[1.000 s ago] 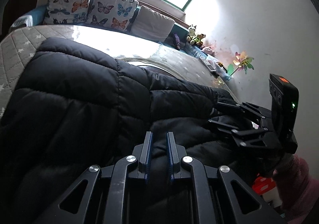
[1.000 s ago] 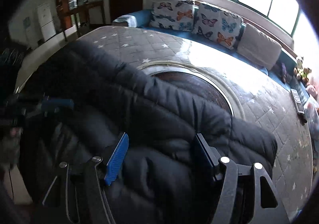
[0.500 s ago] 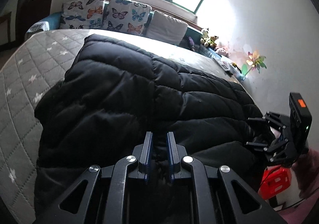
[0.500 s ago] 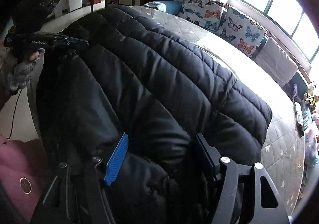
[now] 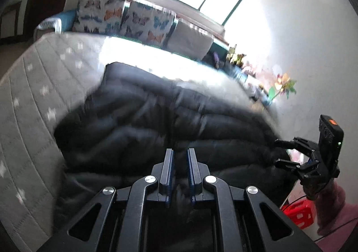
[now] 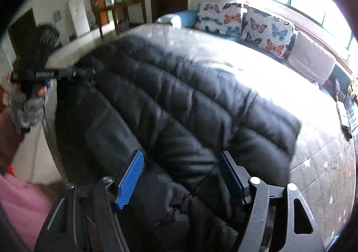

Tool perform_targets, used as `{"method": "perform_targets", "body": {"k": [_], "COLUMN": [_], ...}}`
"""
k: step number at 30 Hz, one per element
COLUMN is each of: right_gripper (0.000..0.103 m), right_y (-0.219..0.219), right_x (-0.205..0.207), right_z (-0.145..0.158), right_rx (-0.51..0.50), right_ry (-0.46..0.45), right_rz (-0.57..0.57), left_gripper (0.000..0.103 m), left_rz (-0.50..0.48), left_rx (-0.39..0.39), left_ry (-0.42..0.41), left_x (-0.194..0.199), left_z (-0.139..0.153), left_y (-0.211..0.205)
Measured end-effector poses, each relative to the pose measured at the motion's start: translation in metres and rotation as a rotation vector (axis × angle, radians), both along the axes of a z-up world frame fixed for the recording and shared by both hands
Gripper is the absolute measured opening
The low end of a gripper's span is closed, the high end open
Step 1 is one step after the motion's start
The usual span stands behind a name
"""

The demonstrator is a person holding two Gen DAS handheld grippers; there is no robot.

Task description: Fold large clothes

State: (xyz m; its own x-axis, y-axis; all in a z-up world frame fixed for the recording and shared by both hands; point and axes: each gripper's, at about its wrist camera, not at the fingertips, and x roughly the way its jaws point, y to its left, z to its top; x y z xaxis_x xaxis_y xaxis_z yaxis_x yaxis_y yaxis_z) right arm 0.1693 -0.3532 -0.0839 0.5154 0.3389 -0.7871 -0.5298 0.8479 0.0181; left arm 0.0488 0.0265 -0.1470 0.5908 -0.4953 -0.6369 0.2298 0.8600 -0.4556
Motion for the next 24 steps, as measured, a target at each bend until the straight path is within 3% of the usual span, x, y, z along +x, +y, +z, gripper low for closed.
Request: {"method": "perform_targets", "body": {"k": [4, 8, 9, 10, 11, 13, 16, 20, 24], "right_gripper": [0.078, 0.078, 0.078, 0.078, 0.078, 0.078, 0.078, 0.078, 0.078], "right_y": [-0.004, -0.001, -0.001, -0.003, -0.005, -0.010, -0.023, -0.039, -0.038], "right_x": [0.026, 0.067, 0.074, 0.081, 0.088, 0.097, 0.098, 0.093, 0.093], "right_z": [0.024, 0.023, 0.018, 0.013, 0.006, -0.011, -0.033, -0.041, -0.044], "right_rx": [0.025, 0.022, 0.021, 0.030, 0.044, 0.055, 0.075, 0.155, 0.148], "right_ry": [-0.053, -0.127, -0.138, -0.136, -0.127, -0.119, -0.083, -0.068, -0.065], "right_rz": [-0.063, -0.123, -0.140, -0.160, -0.179, -0.226, -0.270, -0.287, -0.278], "left_gripper": [0.016, 0.018, 0.029, 0.043, 0.045, 0.045, 0.045, 0.045, 0.045], "left_rz": [0.073, 0.065, 0.070, 0.092, 0.117, 0.118, 0.119, 0.092, 0.067], "left_rx": [-0.044, -0.007, 0.019, 0.056, 0.092, 0.118, 0.093, 0.068, 0.117], "left_ry": [-0.039, -0.071, -0.079, -0.083, -0.078, -0.053, 0.012, -0.019, -0.043], "left_x": [0.025, 0.074, 0.086, 0.097, 0.108, 0.129, 0.144, 0.142, 0.140], "left_z": [0.037, 0.061, 0.062, 0.059, 0.052, 0.038, 0.009, -0.010, -0.026], "left_y": [0.008, -0.009, -0.015, -0.018, -0.020, -0.020, -0.016, -0.009, -0.011]}}
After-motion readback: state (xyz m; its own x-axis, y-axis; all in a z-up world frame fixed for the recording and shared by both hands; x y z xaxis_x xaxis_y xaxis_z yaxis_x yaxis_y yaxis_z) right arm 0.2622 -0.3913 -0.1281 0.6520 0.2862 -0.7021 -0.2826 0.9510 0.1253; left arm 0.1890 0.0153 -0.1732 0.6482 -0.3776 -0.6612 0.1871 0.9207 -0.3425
